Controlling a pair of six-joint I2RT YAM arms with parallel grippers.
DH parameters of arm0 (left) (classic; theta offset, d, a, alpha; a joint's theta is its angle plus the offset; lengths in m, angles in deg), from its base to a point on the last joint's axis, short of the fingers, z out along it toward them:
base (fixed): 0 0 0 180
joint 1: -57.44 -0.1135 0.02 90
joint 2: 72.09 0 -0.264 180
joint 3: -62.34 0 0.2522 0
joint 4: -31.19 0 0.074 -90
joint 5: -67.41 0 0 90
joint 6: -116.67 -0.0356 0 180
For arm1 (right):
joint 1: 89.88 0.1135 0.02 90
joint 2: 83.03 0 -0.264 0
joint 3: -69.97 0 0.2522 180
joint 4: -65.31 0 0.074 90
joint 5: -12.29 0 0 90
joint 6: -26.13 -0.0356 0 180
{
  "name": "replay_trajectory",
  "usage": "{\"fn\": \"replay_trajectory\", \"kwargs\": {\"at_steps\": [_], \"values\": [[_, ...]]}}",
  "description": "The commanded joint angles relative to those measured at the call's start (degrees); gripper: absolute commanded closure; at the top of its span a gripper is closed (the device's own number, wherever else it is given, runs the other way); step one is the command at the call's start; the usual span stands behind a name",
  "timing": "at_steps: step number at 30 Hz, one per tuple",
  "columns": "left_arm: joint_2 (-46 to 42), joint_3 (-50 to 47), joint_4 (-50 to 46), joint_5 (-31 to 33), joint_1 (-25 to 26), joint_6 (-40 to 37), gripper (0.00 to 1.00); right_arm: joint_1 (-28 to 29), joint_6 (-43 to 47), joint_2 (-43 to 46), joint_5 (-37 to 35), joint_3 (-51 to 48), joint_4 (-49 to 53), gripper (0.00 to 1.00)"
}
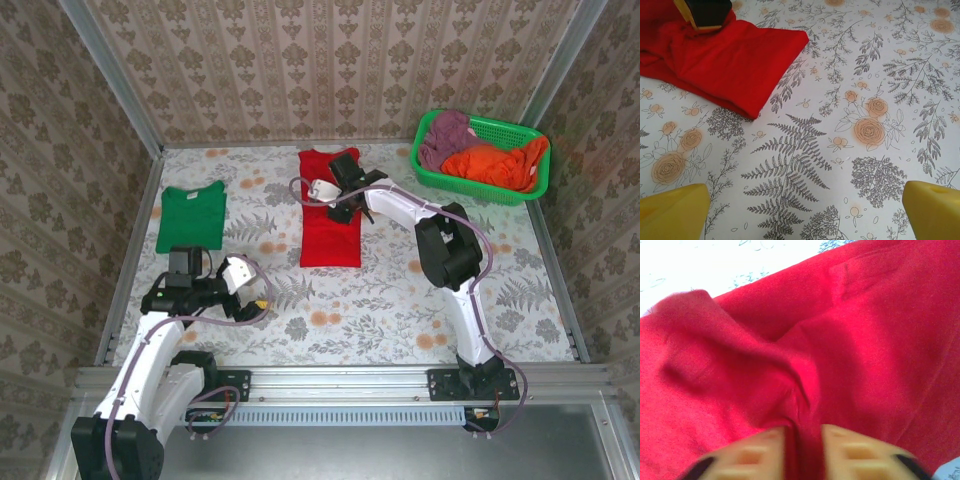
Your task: Fold and stack the t-shirts
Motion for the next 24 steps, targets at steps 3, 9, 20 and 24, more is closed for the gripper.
{"fn": "replay_trajectory", "kwargs": {"at_steps": [3,9,20,24], "values": [[-0.30,-0.46,0.89,-1.28,-0.12,0.68,0.00,-0.43,-4.06,5.00,0.49,-4.20,-8.30,0.16],[-0.21,-0.51,1.86,-1.29,-0.08,0.89,0.00,-0.05,-6.42,15.47,1.89,-17.63,-15.64,0.11],[3.24,1.75,7.12,-2.53,3.73,5.06,0.00,2.25,-6.69,32.89,5.75,-43.91,-23.90,0.07],[5.35,2.36,8.14,-1.49,6.24,4.18,0.00,5.75,-0.98,32.18,5.79,-43.89,-19.51,0.06]]}}
